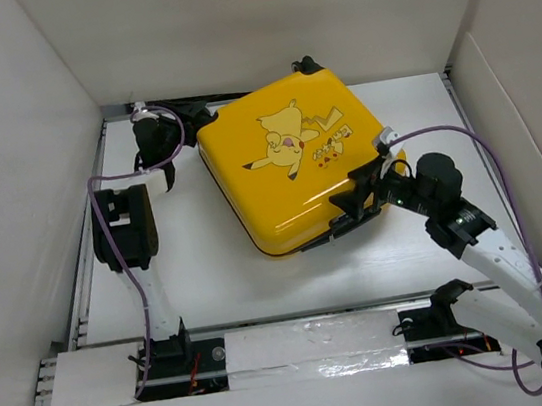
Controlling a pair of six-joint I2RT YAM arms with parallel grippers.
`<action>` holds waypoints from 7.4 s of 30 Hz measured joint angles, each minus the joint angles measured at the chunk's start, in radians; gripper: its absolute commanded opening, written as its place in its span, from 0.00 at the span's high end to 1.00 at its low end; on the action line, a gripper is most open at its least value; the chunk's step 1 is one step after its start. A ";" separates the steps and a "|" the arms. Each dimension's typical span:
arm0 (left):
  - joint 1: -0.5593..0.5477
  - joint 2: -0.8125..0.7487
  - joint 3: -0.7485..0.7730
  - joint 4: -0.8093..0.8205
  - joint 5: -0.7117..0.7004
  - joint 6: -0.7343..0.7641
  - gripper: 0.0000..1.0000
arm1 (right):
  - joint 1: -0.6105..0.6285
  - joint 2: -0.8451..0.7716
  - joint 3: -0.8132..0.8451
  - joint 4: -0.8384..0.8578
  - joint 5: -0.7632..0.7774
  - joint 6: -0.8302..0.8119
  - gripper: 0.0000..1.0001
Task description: Pack the luggage
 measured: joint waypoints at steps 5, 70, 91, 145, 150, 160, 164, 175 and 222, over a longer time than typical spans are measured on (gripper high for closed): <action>0.000 -0.049 -0.007 -0.043 -0.009 0.010 0.99 | 0.002 -0.044 -0.036 0.010 0.014 -0.002 0.06; -0.183 -0.935 -0.632 -0.151 -0.338 0.383 1.00 | 0.417 -0.177 -0.430 0.096 0.534 0.198 0.46; -0.390 -0.940 -1.012 -0.063 -0.311 0.499 0.99 | 0.351 0.121 -0.490 0.586 0.548 0.222 0.70; -0.536 -1.086 -0.916 -0.139 -0.587 0.353 0.01 | 0.752 0.449 -0.352 0.749 0.973 0.309 1.00; -0.291 -0.894 -0.621 -0.159 -0.517 0.321 0.01 | 0.752 0.432 -0.357 0.740 0.965 0.308 1.00; -0.126 -0.248 -0.027 -0.290 -0.258 0.286 0.01 | 0.747 0.422 -0.366 0.738 0.946 0.303 1.00; -0.117 -0.141 0.061 -0.357 -0.213 0.286 0.01 | 0.747 0.420 -0.367 0.739 0.943 0.302 1.00; -0.130 -0.010 0.225 -0.379 -0.142 0.262 0.04 | 0.747 0.432 -0.367 0.745 0.942 0.301 1.00; -0.481 -0.798 -0.977 0.415 -0.328 0.148 1.00 | 0.396 0.019 -0.267 0.079 0.765 0.065 1.00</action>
